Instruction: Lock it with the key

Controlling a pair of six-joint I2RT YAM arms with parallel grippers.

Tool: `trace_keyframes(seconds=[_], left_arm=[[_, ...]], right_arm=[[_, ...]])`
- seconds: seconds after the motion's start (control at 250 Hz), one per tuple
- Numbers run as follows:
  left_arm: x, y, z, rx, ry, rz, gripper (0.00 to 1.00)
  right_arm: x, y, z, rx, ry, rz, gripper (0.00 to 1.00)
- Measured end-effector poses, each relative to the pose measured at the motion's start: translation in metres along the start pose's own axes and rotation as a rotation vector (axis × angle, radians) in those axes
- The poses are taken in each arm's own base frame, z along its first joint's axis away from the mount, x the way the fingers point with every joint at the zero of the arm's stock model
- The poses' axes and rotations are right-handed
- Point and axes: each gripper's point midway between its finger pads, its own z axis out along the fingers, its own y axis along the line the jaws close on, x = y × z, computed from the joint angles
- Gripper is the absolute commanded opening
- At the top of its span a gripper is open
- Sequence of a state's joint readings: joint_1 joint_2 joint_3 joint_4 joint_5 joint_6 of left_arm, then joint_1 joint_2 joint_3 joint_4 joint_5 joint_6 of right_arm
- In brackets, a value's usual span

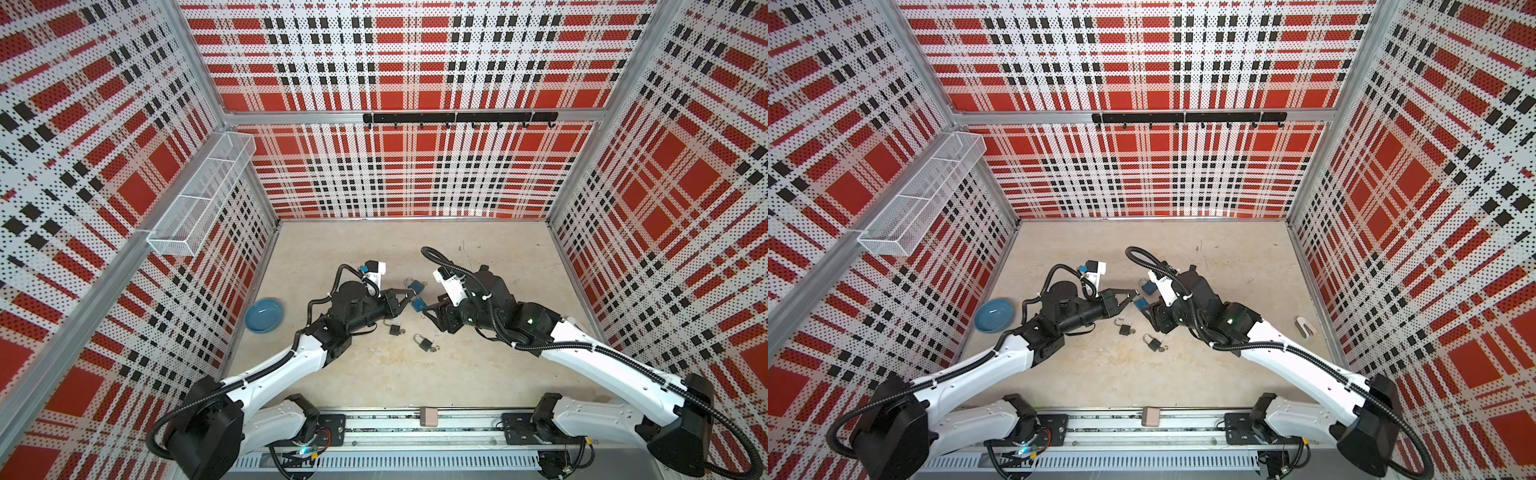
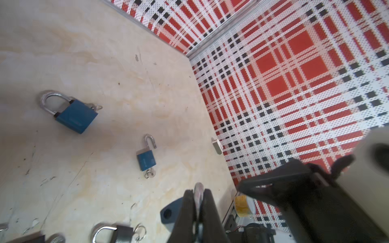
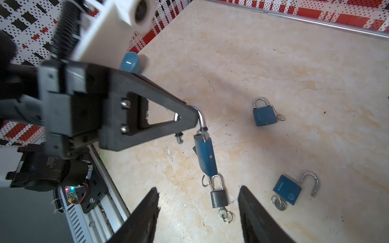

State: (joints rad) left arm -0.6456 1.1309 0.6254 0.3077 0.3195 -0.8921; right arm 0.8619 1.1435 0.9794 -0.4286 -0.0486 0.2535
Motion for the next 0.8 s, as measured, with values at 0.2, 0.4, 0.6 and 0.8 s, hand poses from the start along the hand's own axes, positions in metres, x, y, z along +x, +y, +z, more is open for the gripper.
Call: trace_keyframes(seconds=[0.2,0.4,0.6,0.8], left_arm=[[-0.014,-0.033,0.001,0.062,-0.047,-0.009,0.00],[-0.017,-0.050,0.001,0.091,-0.059,-0.015,0.00],[-0.018,-0.053,0.000,0.098,-0.064,-0.028,0.00],[-0.024,-0.063,-0.002,0.115,-0.076,-0.035,0.00]], right_arm=[[0.007,-0.008,0.007,0.006,-0.021,0.003,0.63],[-0.019,-0.006,-0.003,-0.013,-0.129,-0.020,0.60],[-0.030,-0.017,-0.015,-0.005,-0.208,-0.020,0.51],[-0.034,-0.018,-0.018,-0.037,-0.237,-0.009,0.44]])
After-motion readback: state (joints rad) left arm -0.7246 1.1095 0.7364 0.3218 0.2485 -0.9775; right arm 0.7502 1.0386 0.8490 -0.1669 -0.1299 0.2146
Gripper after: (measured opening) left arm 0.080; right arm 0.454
